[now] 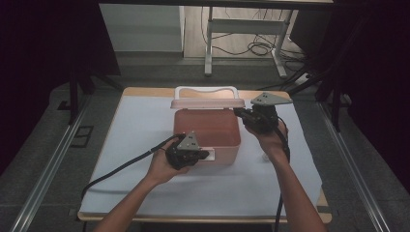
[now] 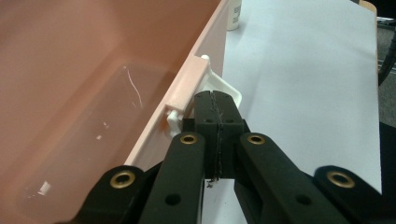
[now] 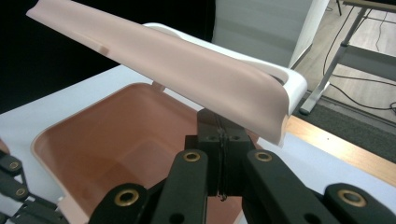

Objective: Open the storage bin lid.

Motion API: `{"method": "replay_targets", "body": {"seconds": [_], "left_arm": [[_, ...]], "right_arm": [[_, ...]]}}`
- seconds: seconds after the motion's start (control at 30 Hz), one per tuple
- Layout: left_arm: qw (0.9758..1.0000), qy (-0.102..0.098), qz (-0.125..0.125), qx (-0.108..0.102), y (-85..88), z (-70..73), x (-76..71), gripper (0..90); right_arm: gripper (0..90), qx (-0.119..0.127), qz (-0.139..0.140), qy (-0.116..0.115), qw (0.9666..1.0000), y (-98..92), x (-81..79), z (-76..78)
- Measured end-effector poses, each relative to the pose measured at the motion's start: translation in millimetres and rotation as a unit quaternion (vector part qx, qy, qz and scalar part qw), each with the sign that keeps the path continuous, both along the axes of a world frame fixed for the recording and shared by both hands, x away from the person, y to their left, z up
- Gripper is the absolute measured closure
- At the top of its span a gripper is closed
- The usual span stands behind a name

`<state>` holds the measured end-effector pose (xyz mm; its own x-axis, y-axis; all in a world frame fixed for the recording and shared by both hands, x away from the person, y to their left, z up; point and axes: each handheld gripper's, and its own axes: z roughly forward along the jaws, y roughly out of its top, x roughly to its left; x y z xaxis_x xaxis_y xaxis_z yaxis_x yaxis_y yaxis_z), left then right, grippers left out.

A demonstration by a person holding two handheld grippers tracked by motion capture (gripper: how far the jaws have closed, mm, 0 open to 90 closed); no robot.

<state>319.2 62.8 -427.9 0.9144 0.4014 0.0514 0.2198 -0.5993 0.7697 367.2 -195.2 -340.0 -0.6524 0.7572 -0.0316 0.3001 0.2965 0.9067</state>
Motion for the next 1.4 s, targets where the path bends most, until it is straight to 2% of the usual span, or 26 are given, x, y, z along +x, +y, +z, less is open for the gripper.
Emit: {"method": "replay_targets", "body": {"seconds": [0.7,1.0,1.4], "left_arm": [[1.0000,0.003,-0.002,0.001,5.2,0.4,0.2,90.0],[1.0000,0.001,-0.004,0.003,6.0,0.5,0.7,90.0],[1.0000,0.003,-0.006,0.004,6.4,0.8,1.3,90.0]], "right_arm": [[89.2,-0.008,-0.013,0.003,0.9999,4.7,32.2,16.7],[89.2,-0.009,-0.020,0.007,0.9997,3.5,42.8,16.2],[89.2,-0.011,-0.030,0.015,0.9994,4.3,67.0,15.2]]}}
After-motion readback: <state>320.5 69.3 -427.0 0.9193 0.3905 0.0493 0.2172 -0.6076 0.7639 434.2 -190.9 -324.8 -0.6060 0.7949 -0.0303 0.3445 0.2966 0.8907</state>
